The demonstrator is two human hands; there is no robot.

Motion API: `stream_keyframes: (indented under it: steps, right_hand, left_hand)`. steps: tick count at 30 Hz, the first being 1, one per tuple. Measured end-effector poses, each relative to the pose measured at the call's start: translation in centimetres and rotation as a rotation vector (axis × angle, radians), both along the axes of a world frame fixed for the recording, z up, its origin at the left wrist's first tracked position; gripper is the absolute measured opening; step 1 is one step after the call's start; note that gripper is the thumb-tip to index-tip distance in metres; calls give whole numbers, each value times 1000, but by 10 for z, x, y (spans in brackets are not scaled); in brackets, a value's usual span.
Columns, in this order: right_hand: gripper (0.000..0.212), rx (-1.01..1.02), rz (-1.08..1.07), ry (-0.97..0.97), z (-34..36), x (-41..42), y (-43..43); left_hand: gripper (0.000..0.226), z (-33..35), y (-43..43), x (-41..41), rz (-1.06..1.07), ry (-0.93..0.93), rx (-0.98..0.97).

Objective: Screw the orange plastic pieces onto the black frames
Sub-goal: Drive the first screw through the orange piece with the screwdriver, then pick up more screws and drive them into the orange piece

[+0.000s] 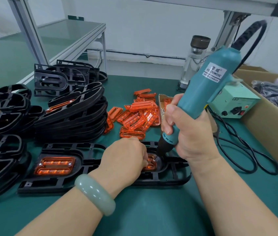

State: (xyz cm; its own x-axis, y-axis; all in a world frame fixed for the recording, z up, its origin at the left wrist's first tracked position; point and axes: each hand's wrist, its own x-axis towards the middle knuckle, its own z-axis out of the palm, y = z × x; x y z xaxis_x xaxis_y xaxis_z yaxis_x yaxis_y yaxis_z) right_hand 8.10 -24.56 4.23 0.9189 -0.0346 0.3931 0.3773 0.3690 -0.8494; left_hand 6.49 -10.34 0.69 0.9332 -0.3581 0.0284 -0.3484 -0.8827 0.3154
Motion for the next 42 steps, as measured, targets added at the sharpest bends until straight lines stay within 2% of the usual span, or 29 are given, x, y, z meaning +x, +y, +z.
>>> stream_keyframes:
  steps: [3, 17, 25, 35, 38, 42]
  right_hand:
    - [13, 26, -27, 33, 0, 2, -1]
    - [10, -54, -25, -5, 3, 0, 3]
    - [15, 132, -33, 75, 0, 4, -9]
    - [11, 55, -89, -65, 17, 5, -12]
    - [6, 161, -141, 4, 12, 8, -16]
    - [21, 400, -219, 115, 4, 12, -24]
  left_hand:
    - [16, -1, 1, 0, 3, -5, -6]
    - [17, -1, 0, -2, 16, -9, -19]
    - [22, 1, -1, -2, 20, -28, 23]
    - [20, 3, -2, -3, 21, -49, 40]
    - [21, 3, -2, -4, 12, -44, 47]
    - [20, 4, -3, -4, 8, -39, 37]
